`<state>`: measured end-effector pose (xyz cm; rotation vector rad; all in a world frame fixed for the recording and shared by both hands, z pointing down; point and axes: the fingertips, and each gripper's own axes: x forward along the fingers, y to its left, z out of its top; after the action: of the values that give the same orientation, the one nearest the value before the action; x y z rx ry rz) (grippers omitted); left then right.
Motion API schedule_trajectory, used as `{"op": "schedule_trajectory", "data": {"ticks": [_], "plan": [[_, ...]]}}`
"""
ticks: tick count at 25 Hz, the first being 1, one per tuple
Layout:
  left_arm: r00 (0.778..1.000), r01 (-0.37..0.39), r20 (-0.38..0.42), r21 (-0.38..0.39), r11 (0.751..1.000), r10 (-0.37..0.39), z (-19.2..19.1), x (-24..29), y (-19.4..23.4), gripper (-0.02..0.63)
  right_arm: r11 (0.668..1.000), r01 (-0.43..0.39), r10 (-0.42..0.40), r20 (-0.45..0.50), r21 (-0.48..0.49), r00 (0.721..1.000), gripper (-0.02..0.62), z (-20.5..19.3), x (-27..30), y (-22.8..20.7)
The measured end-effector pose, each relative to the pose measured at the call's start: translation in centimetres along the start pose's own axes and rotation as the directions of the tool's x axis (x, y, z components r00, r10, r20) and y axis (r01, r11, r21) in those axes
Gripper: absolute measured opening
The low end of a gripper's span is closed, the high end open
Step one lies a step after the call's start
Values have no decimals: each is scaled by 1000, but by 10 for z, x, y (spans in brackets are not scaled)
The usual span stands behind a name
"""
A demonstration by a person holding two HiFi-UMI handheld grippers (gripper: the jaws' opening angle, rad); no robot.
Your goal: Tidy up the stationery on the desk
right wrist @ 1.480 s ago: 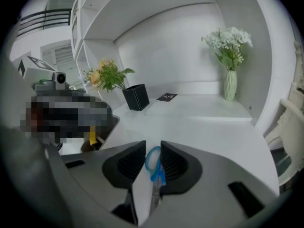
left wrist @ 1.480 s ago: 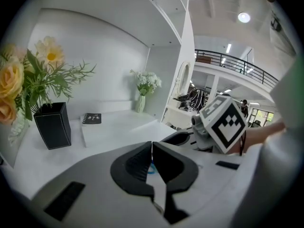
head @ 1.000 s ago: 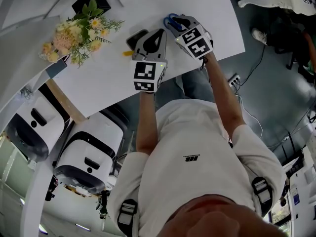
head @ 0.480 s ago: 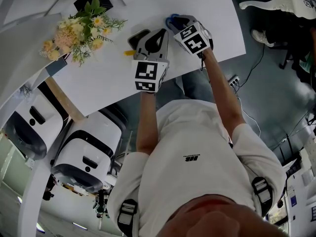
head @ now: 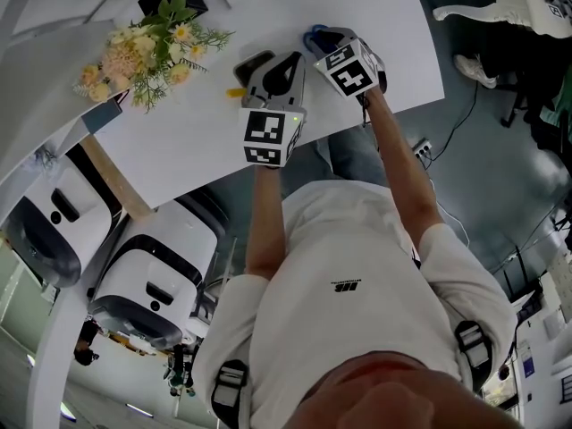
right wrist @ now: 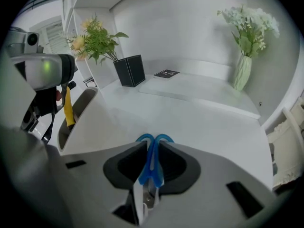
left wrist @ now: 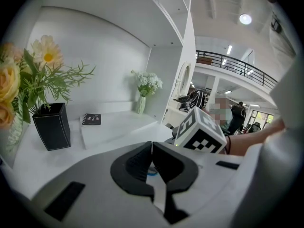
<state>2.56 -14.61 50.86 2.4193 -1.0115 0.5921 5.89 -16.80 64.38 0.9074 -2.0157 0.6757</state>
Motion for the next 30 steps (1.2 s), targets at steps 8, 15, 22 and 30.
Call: {"op": "schedule_trajectory", "data": {"ticks": [8,15,22,30], "plan": [[1000,-6,23,4,1000,6,5,-14,1,0,999,16,-19,115,29,993,58,23,-39,5],[999,-17,46,14,1000,16,11,-32,4,0,998,41,-50,217,46,975,57,46,-78,11],[997,-32,71,16,999,30,12,-54,8,0,997,60,-71,288,45,955,56,61,-105,22],[993,-58,100,15,998,56,14,-79,14,0,999,32,-44,343,42,938,56,80,-134,47]]}}
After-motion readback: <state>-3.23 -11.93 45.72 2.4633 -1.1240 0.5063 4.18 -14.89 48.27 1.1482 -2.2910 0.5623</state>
